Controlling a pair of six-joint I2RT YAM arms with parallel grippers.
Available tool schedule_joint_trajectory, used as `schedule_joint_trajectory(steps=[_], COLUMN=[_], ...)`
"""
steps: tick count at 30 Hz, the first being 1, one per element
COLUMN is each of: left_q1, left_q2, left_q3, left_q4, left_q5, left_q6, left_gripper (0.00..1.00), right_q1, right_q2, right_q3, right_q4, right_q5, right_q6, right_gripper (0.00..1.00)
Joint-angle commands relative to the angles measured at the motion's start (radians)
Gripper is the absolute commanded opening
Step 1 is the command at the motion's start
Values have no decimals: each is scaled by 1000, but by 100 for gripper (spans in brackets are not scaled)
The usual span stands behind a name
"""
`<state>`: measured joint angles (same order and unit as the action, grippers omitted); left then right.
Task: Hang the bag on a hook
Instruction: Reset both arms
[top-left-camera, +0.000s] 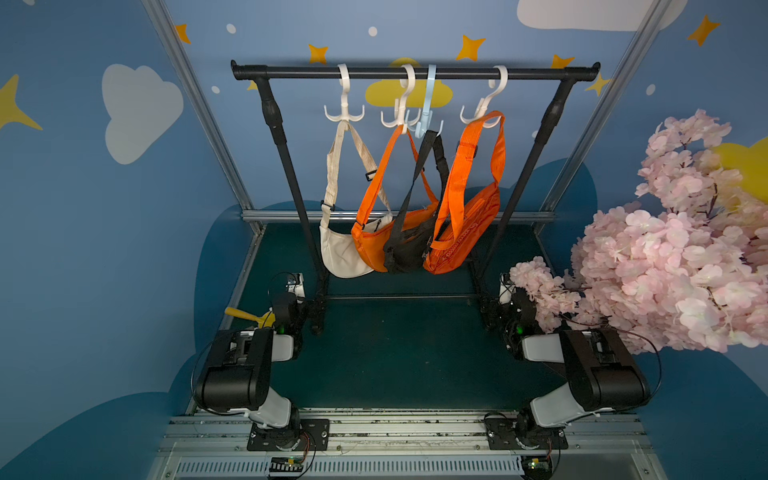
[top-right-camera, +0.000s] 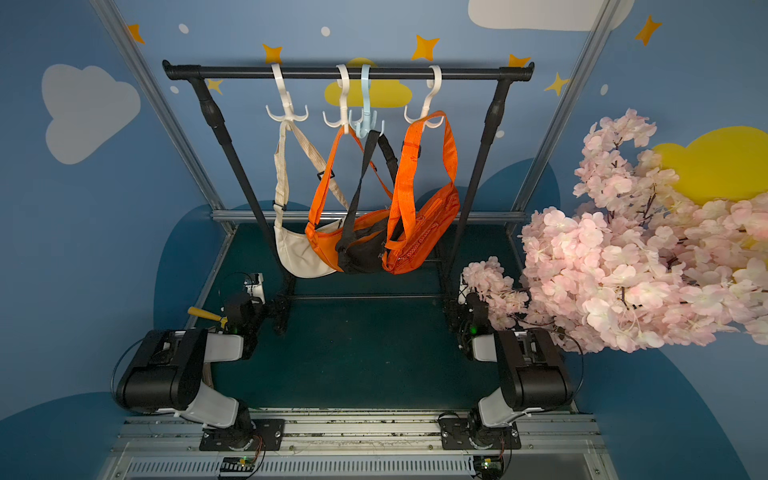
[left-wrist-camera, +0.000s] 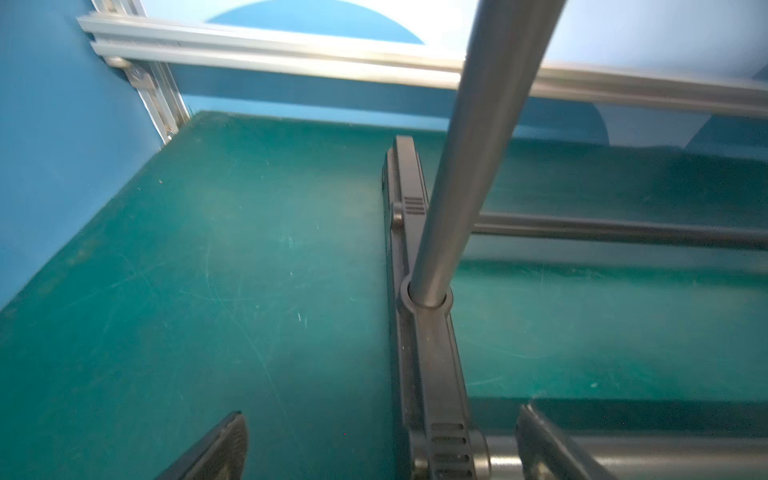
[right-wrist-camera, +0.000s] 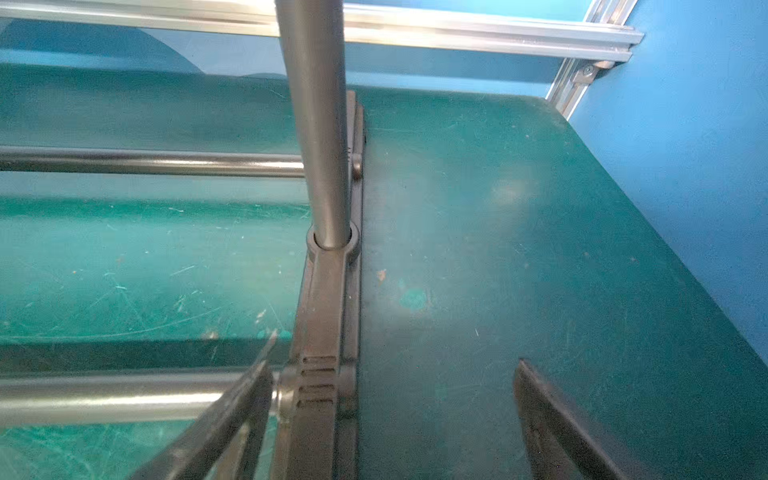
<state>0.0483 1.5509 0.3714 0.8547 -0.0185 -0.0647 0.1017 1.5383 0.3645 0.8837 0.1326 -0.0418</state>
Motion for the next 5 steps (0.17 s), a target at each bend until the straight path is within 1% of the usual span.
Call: schedule_joint_trajectory(steps=[1, 4, 5], left_q1=[-8, -8, -8], left_q2=[-7, -14, -17], left_q3=[25, 20, 16], left_q4=[-28, -29, -23], left_q5=[-9, -8, -7], left_q6=[24, 20, 20], left_gripper=[100, 100, 100], right_q1=[-7, -8, -7], right_q2=[3, -18, -7], right_q3=[-10, 5, -3], right_q4=[61, -6, 25], right_q5=[-12, -12, -11], right_q6=[3, 8, 7], right_gripper=[90, 90, 90])
